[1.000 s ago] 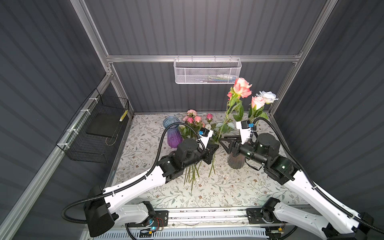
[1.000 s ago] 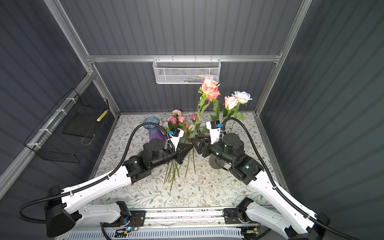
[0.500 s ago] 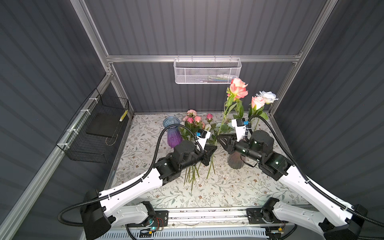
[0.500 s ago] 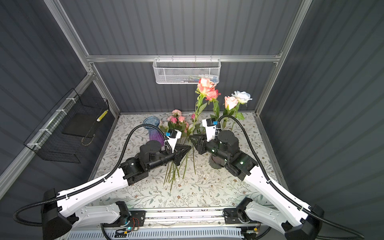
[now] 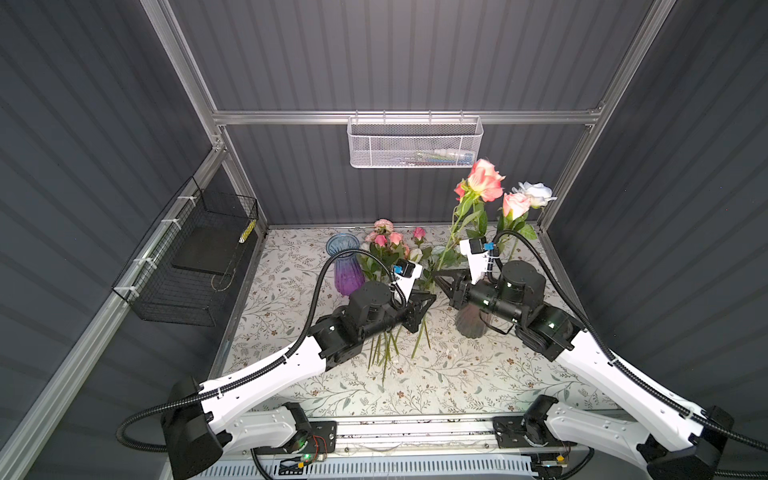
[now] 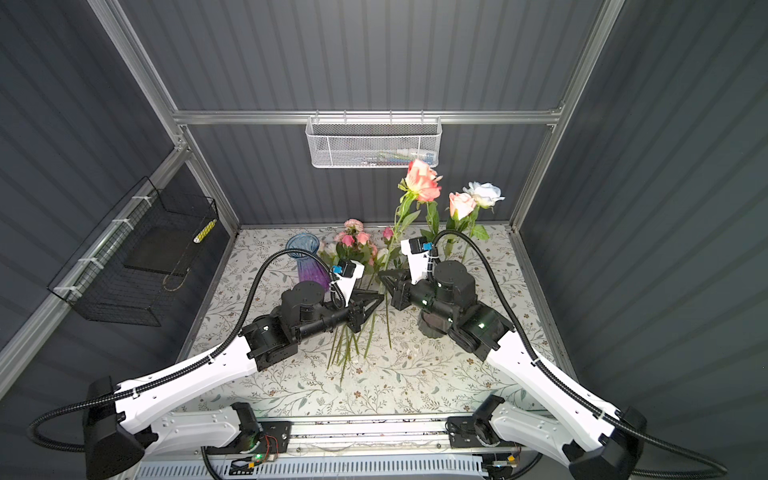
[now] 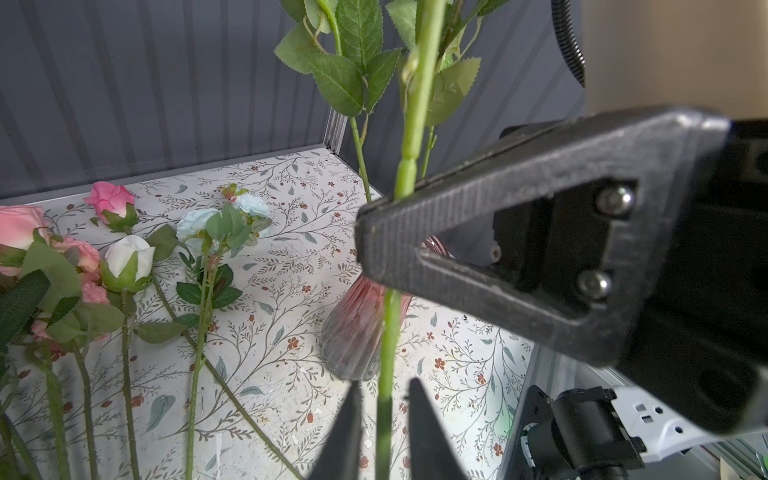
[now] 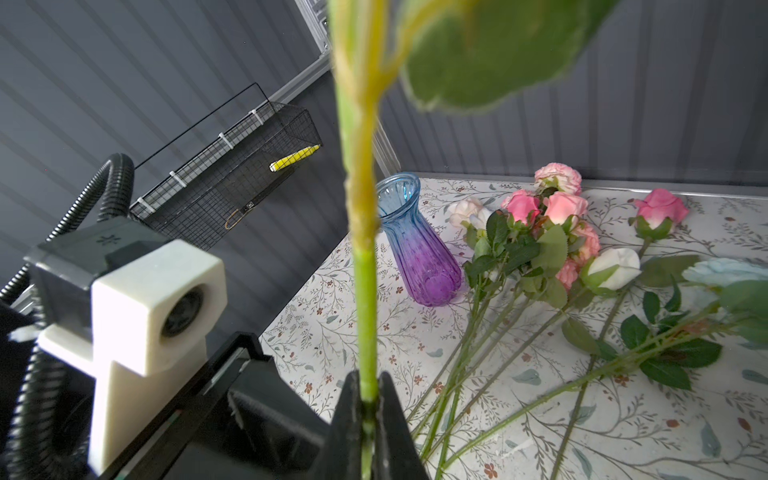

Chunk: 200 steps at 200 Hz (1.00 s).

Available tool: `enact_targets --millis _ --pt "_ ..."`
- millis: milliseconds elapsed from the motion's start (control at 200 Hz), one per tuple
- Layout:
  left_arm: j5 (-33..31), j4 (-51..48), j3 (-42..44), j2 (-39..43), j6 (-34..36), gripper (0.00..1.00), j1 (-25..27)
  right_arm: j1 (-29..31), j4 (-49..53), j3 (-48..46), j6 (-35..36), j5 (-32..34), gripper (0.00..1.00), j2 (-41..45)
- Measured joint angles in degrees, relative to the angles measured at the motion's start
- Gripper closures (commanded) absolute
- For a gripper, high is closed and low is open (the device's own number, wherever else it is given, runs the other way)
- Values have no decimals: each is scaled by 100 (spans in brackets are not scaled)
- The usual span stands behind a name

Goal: Arrange the flowers into the vase
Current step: 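Grasp the pink rose stem with the right gripper beside the left gripper, then lift the pink rose high with the right gripper while the left gripper releases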

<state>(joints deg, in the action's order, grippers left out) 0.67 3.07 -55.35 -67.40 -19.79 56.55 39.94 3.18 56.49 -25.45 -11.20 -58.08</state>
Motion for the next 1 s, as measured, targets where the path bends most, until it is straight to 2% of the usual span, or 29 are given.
enact_targets --millis 95,250,525,775,1000 --pt "-66 -13 0 2 0 20 0 -11 28 0 11 111 95 96" --pt "-542 -155 79 225 133 7 0 -11 332 245 236 426 95 203" --pt "-1655 -190 632 1349 164 4 0 -13 876 1556 1132 1488 96 278" --pt "-2234 -376 798 1405 162 2 0 -28 1147 2166 1976 2549 94 433" --pt "-2387 -435 870 1403 162 1 0 -160 1292 2249 2538 3342 94 634"
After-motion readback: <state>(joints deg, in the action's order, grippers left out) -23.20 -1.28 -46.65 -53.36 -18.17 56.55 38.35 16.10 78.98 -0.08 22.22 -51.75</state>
